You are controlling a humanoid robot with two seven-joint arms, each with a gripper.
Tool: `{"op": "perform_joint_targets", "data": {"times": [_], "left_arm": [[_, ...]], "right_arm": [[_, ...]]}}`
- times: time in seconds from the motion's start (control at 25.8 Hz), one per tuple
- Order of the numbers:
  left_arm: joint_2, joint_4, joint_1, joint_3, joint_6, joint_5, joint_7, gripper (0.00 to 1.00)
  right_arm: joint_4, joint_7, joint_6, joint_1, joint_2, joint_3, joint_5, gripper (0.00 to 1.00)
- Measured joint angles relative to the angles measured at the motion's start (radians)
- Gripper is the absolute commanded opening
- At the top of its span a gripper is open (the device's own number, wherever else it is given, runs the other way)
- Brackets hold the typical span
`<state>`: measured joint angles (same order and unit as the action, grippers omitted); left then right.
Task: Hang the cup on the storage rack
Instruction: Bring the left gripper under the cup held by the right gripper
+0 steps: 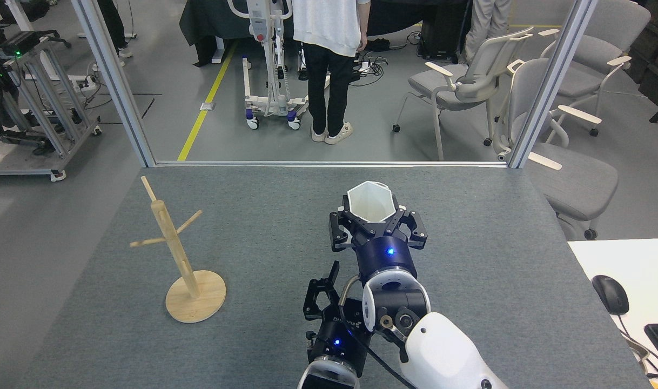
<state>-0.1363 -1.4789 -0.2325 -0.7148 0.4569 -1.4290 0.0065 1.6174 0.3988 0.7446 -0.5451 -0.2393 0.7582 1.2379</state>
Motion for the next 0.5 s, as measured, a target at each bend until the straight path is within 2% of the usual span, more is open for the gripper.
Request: {"op": "perform_joint_targets", "data": {"times": [0.19,0.5], "left_arm": [[0.000,0.034,-0.037,-0.001,-0.012,0.003,-0.047,0.98],[0.000,0.055,-0.077,0.004,-0.008,0.012,-0.061,0.98]], "right_arm": [[0.010,0.002,-0.001,-0.004,0.000,0.001,0.000,0.00],[0.013,-0.003,-0.001,-0.005,0.000,0.001,0.000,0.00]]}}
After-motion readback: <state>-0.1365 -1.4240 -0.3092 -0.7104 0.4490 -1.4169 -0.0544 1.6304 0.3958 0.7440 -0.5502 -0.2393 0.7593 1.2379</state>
